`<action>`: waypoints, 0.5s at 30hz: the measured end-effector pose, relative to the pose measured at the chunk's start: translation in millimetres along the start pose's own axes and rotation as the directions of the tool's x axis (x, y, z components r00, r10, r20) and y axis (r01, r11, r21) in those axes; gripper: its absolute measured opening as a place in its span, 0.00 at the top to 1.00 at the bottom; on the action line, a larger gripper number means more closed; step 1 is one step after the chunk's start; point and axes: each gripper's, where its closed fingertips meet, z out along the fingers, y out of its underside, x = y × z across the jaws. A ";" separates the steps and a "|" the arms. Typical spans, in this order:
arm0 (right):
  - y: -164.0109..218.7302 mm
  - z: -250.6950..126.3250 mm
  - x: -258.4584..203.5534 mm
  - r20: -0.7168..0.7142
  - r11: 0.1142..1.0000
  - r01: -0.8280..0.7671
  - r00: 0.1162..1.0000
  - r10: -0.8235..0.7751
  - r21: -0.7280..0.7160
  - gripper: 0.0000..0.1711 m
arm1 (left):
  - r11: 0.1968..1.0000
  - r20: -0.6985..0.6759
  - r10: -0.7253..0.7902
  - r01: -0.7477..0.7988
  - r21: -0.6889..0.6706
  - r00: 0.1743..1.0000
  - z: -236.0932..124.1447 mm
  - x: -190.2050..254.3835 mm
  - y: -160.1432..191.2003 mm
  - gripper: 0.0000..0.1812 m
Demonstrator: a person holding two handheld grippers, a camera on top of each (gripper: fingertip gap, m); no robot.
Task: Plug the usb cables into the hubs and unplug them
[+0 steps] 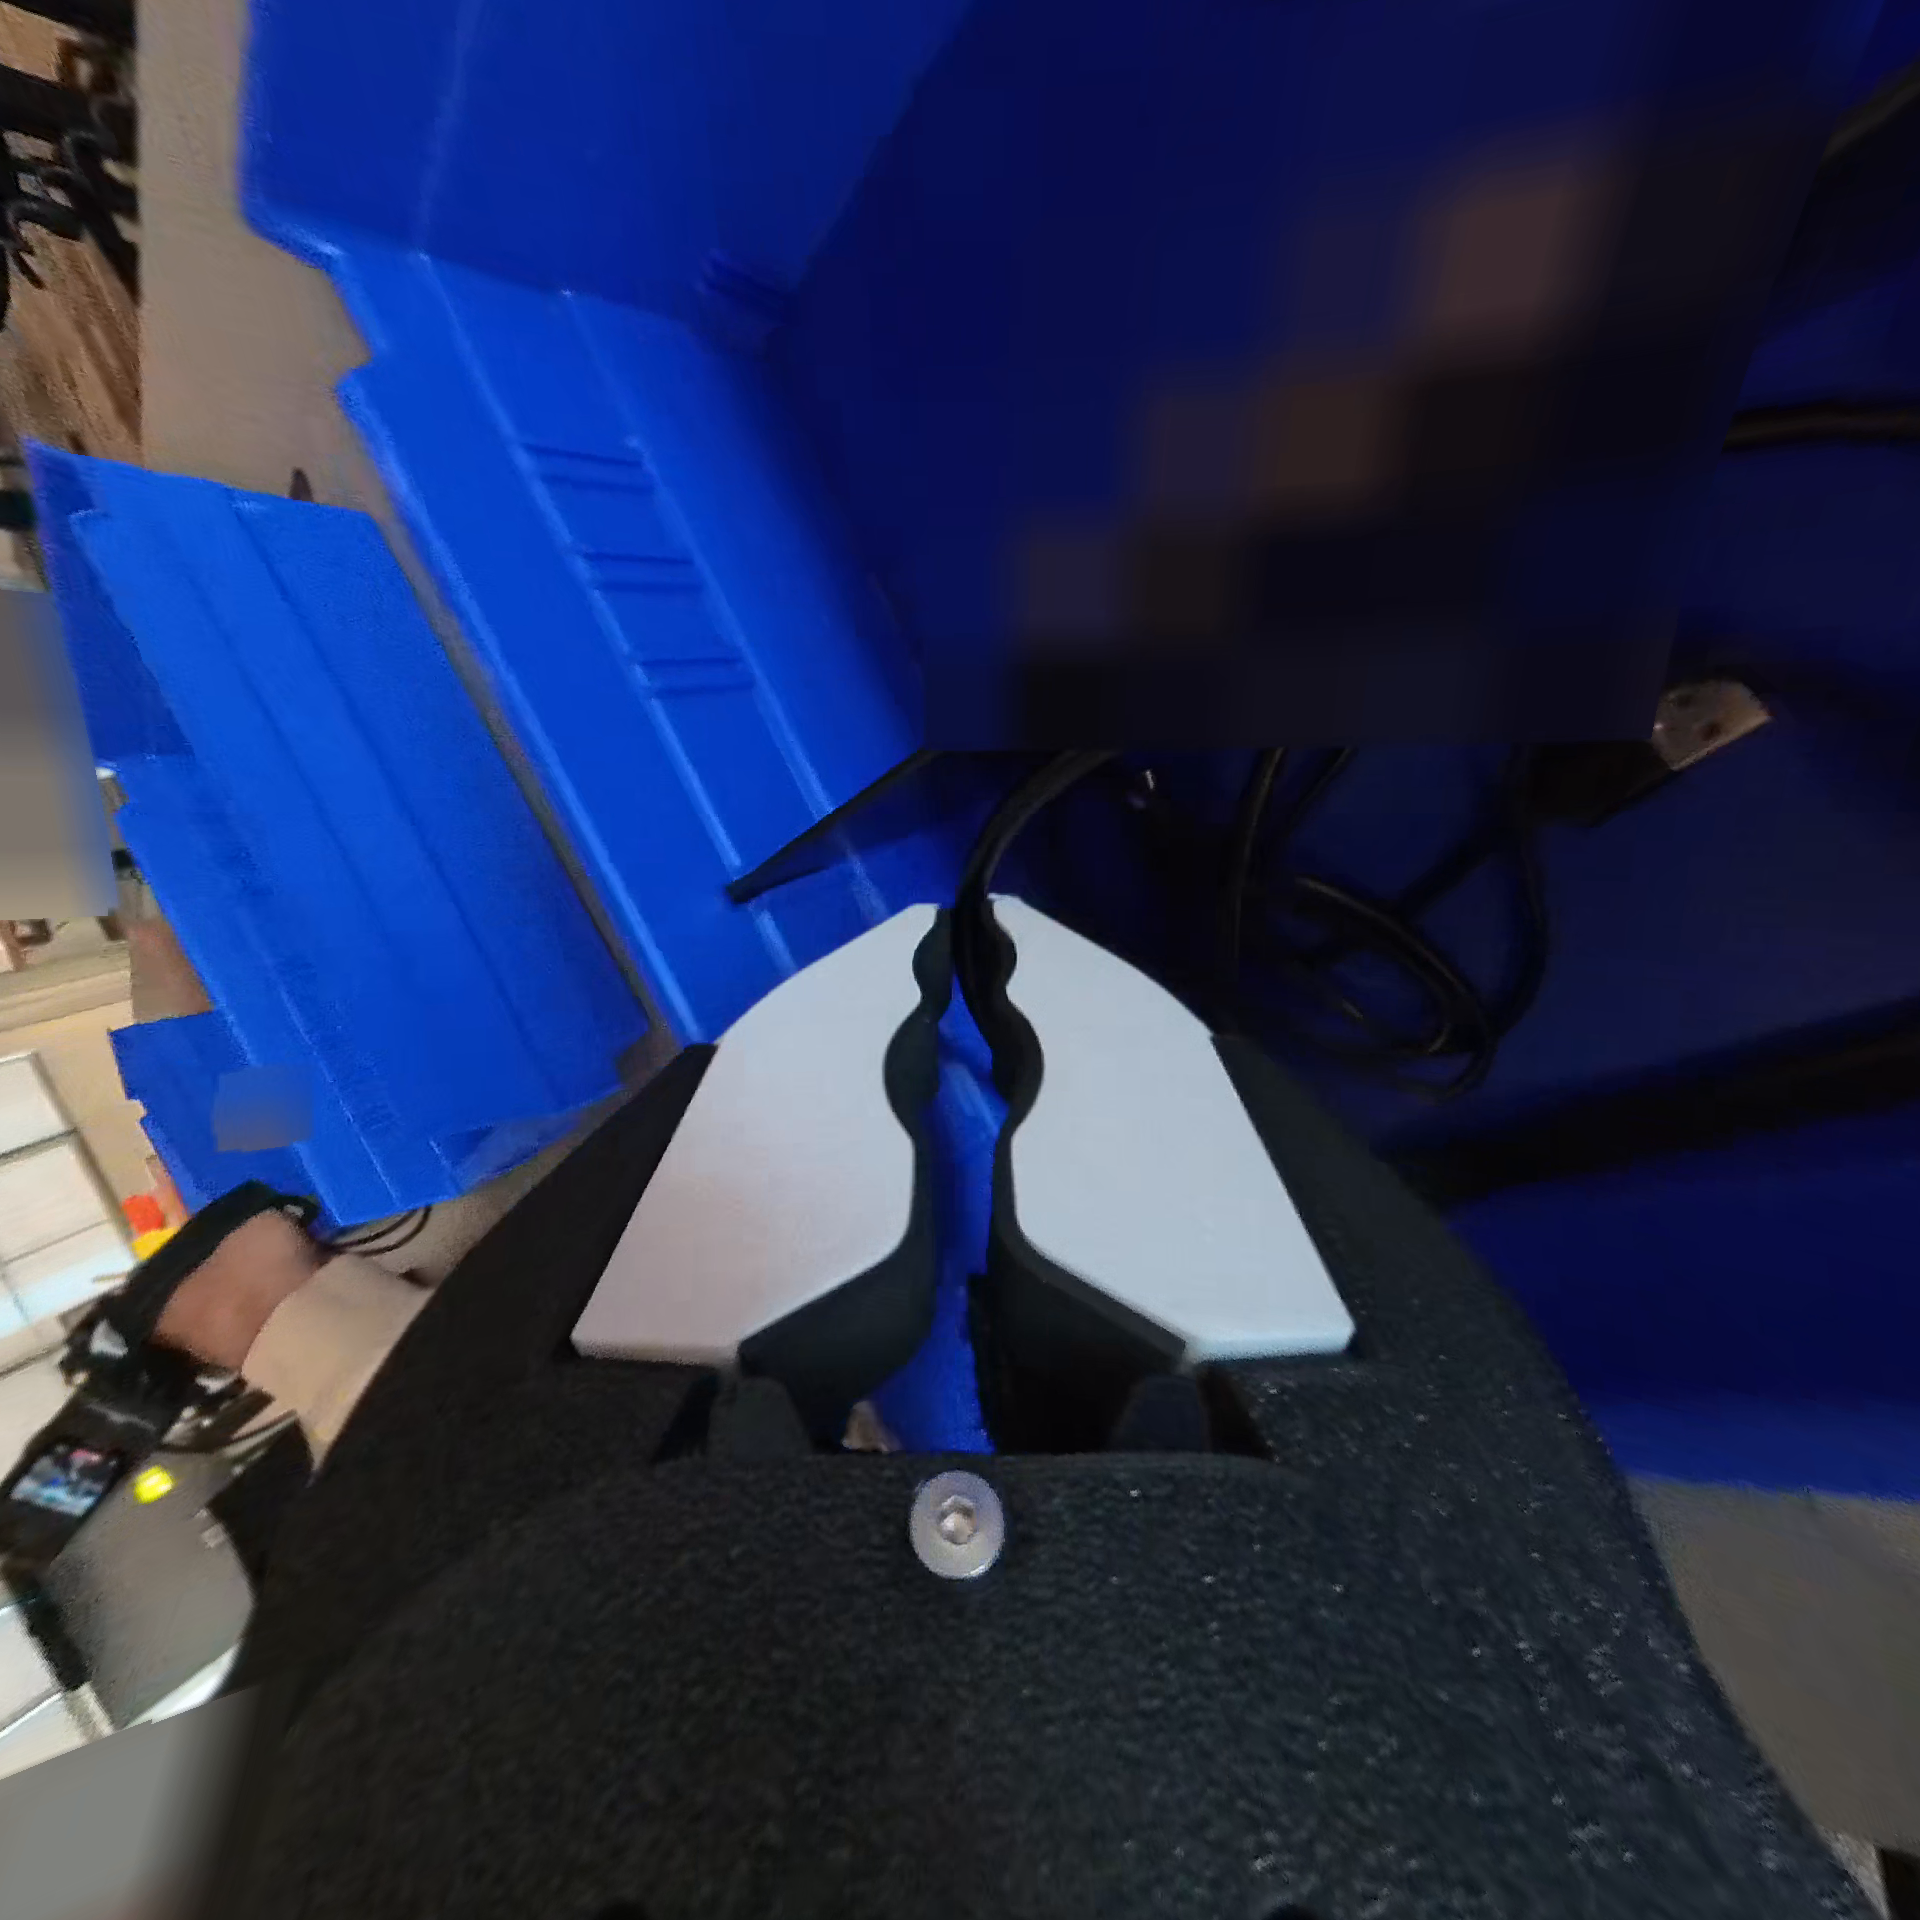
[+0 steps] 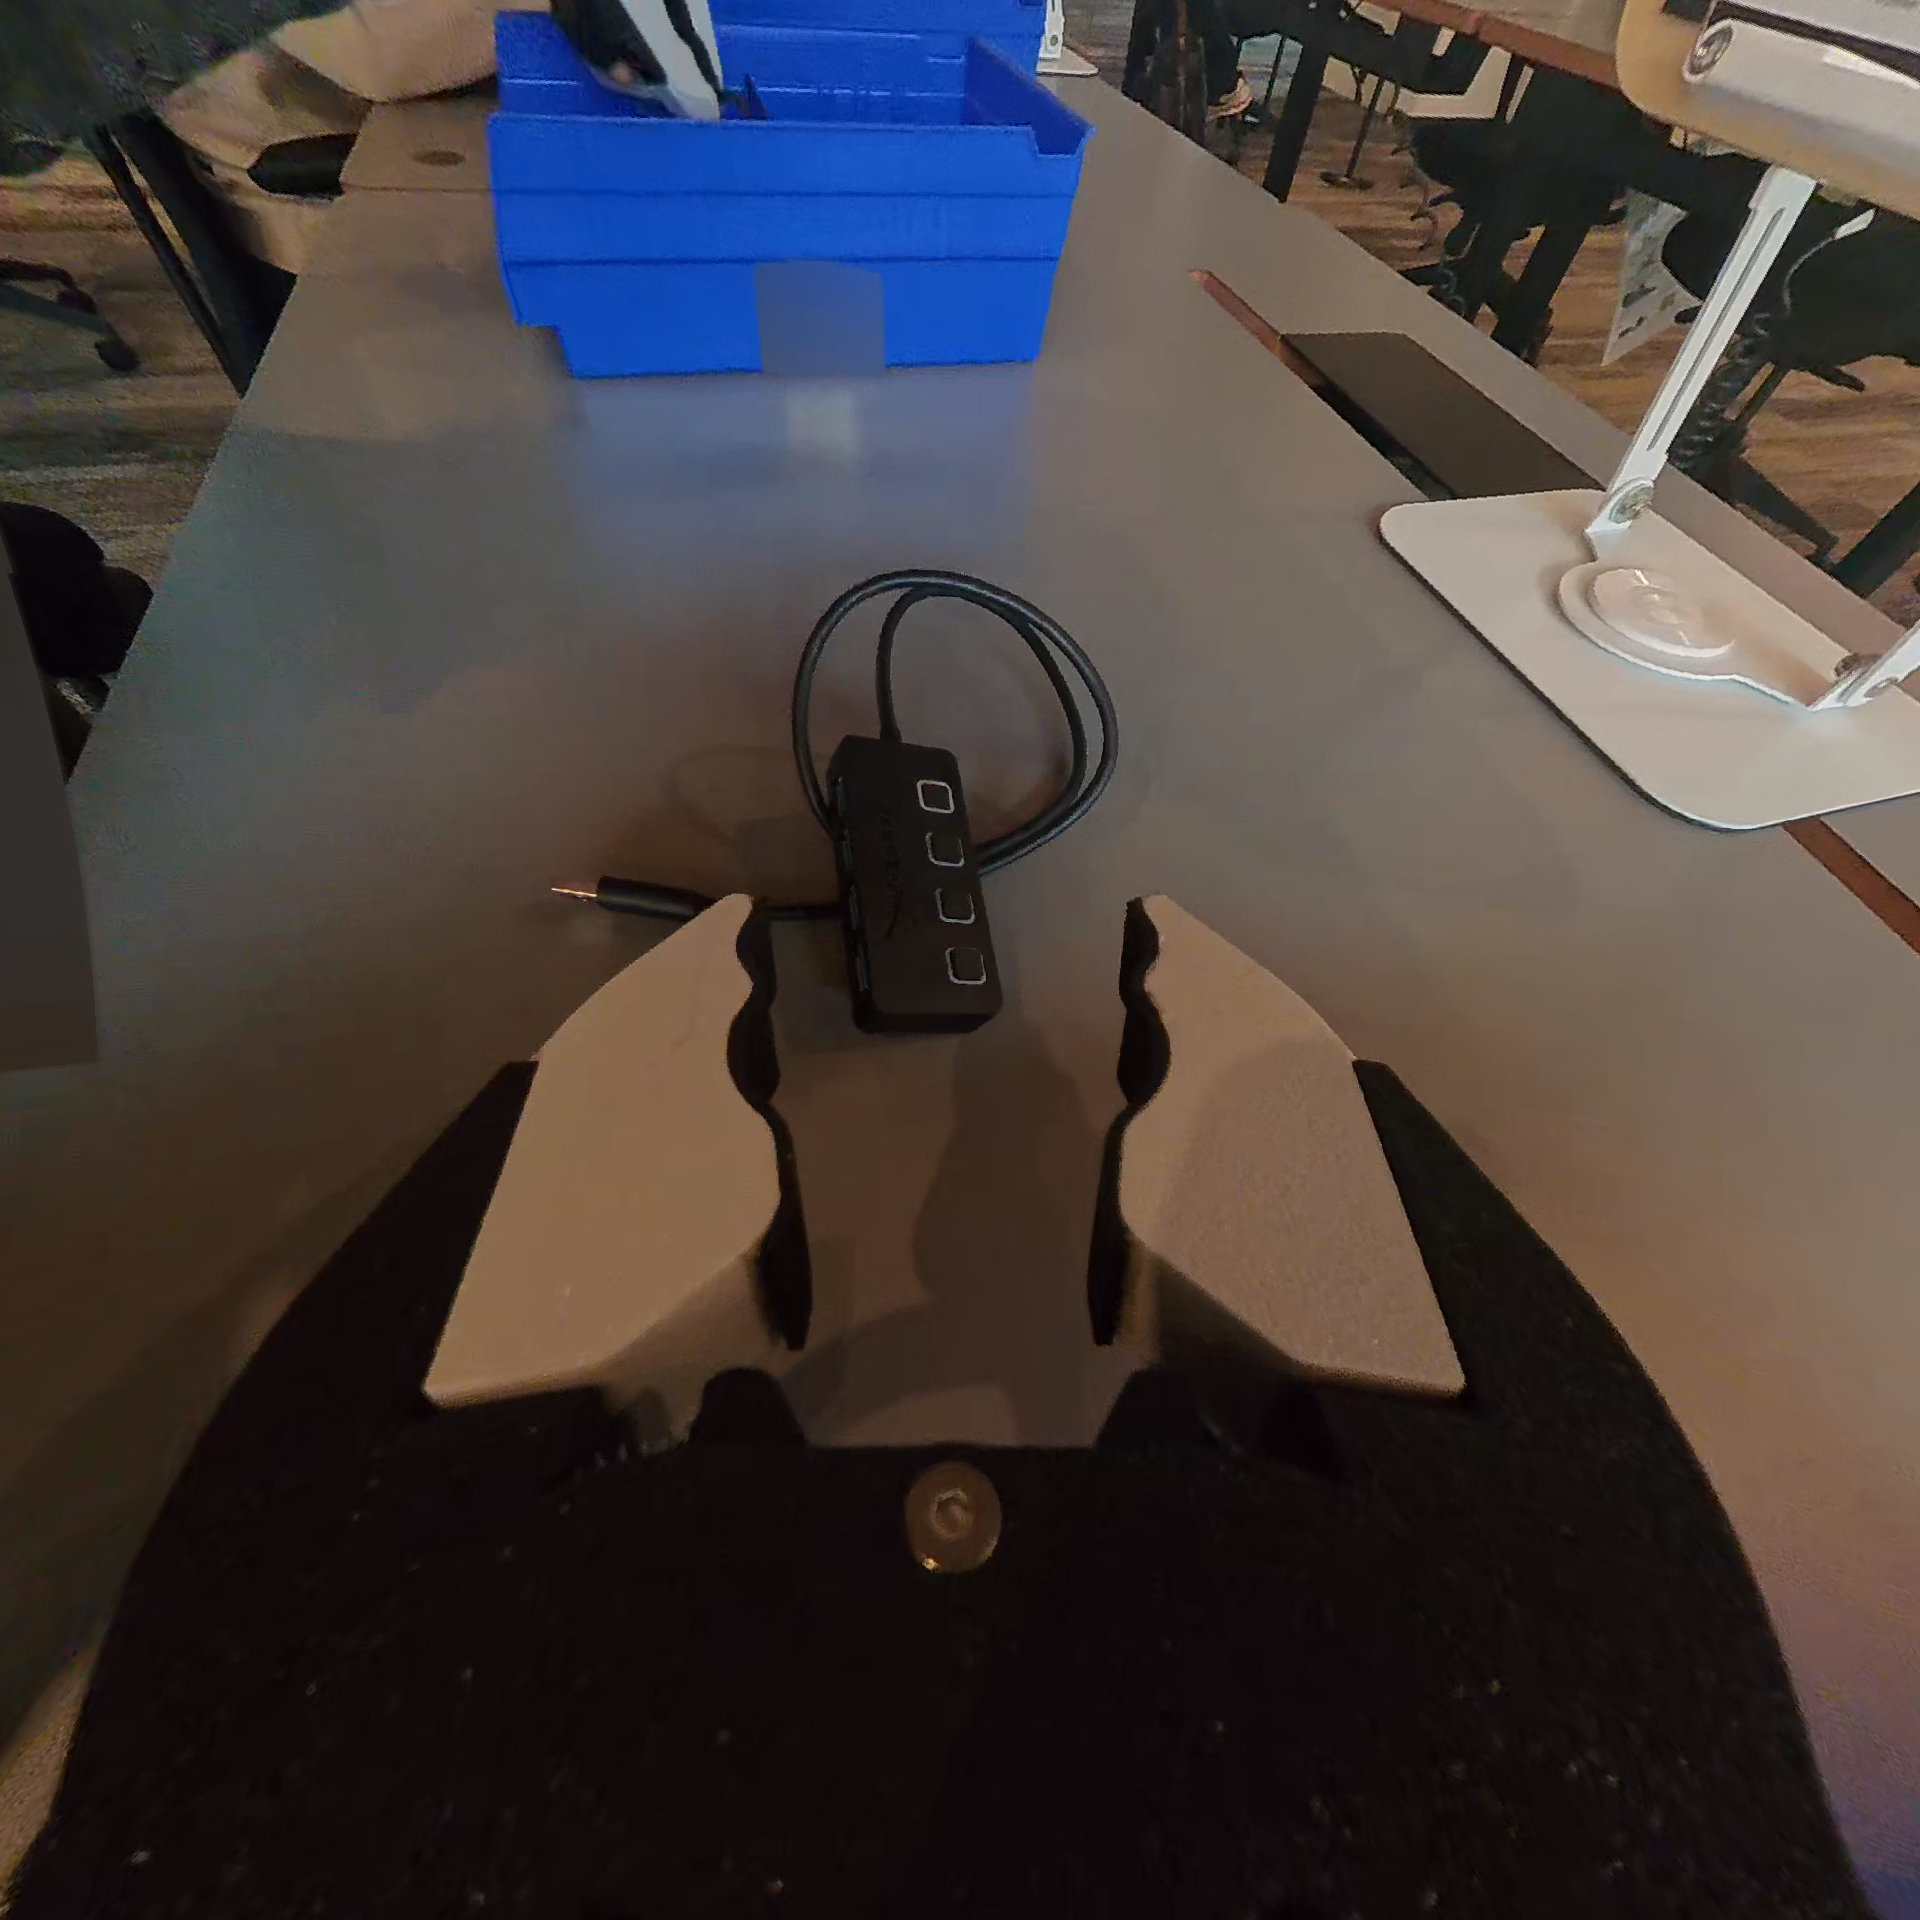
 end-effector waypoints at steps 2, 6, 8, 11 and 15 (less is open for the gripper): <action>-1.3 -0.2 -0.6 0.001 1.000 0.002 1.000 -0.002 0.004 0.63 | 0.999 0.012 -0.041 0.041 0.029 0.999 -15.7 -8.6 -0.3 0.98; -3.8 -0.3 -2.8 0.004 1.000 0.009 1.000 -0.009 0.009 0.63 | 0.988 0.031 -0.122 0.118 0.099 0.992 -50.9 -24.9 -1.8 0.98; -5.3 -0.2 -4.2 0.007 1.000 0.013 1.000 -0.013 0.011 0.63 | 0.980 0.053 -0.152 0.143 0.137 0.987 -68.8 -33.9 -3.6 0.98; -7.6 -0.8 -6.0 0.008 1.000 0.020 1.000 -0.020 0.016 0.63 | 0.971 0.102 -0.176 0.155 0.181 0.979 -94.3 -47.0 -6.8 0.98; -11.3 -2.7 -7.8 0.005 0.999 0.028 1.000 -0.028 0.024 0.64 | 0.953 0.134 -0.198 0.158 0.260 0.971 -127.5 -54.9 -19.0 0.98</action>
